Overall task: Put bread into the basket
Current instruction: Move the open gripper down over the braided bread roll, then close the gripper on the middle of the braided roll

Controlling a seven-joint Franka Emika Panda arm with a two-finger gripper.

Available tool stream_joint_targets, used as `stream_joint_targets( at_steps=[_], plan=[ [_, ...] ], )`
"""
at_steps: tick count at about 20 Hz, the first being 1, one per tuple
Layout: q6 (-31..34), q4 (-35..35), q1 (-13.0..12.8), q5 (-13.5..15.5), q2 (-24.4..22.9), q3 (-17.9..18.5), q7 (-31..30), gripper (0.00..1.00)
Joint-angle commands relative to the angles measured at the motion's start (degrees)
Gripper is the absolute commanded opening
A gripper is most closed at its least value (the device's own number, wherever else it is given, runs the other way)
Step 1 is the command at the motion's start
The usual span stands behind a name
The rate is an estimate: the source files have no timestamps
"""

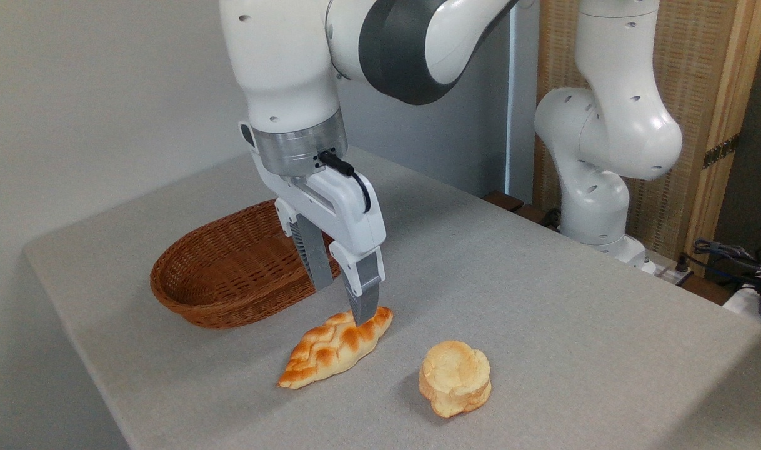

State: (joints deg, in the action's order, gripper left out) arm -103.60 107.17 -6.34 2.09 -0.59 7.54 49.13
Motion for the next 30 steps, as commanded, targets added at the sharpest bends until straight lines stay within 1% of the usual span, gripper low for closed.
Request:
stream_joint_targets(
  at_steps=[1,4,6,8,12,17,21,24,30],
  plan=[
    [-2.73,3.39,-2.09,0.11,-0.56,0.19,1.06,1.00],
    [-4.15,3.84,-2.27,0.37,-0.64,0.19,0.80,1.00],
    [-4.06,4.01,-3.32,0.55,-0.73,0.19,0.62,1.00],
    [-4.24,4.54,-3.50,0.55,-0.64,0.19,0.71,1.00],
    [-4.50,4.98,-3.41,0.46,1.29,0.28,0.80,1.00],
    [-8.10,6.73,-3.41,0.46,1.55,0.28,0.80,1.00],
    [-8.98,7.88,-3.41,0.55,1.55,0.19,0.88,1.00],
    [-9.42,8.58,-4.29,0.55,1.99,0.19,0.88,1.00],
    [-11.44,9.55,-4.55,0.55,3.05,0.11,0.88,1.00]
  ],
)
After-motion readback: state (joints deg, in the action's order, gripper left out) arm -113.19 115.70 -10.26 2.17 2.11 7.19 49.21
